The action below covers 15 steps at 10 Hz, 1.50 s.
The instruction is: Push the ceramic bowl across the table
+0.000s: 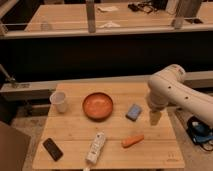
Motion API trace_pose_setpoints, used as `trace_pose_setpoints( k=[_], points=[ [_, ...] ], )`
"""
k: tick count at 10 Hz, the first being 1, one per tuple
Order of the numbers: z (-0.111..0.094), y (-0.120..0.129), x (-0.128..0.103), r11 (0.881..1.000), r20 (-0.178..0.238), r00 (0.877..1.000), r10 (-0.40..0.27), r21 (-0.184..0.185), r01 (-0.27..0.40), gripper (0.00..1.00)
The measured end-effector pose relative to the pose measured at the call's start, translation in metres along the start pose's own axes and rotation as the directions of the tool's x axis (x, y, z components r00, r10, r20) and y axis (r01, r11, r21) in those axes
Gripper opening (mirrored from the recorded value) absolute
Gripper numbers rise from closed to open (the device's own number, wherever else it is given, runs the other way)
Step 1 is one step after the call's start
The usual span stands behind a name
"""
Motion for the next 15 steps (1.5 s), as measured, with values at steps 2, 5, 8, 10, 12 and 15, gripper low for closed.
trace_pose_setpoints(
  k=[2, 5, 8, 10, 12, 15],
  points=[
    [0.004, -0.001, -0.024, 1.000, 0.007, 1.000, -0.016, 0.004, 0.016, 0.80],
    [0.009, 0.000, -0.030, 1.000, 0.001, 1.000, -0.027, 0.008, 0.027, 0.80],
    [0.017, 0.001, -0.047, 0.999, 0.001, 0.999, -0.036, 0.011, 0.036, 0.80],
    [0.024, 0.000, -0.059, 0.999, -0.001, 0.999, -0.049, 0.015, 0.049, 0.80],
    [0.029, 0.001, -0.063, 0.999, 0.002, 0.999, -0.052, 0.014, 0.052, 0.80],
    [0.039, 0.001, -0.074, 0.998, 0.003, 0.998, -0.057, 0.010, 0.057, 0.80]
  ],
)
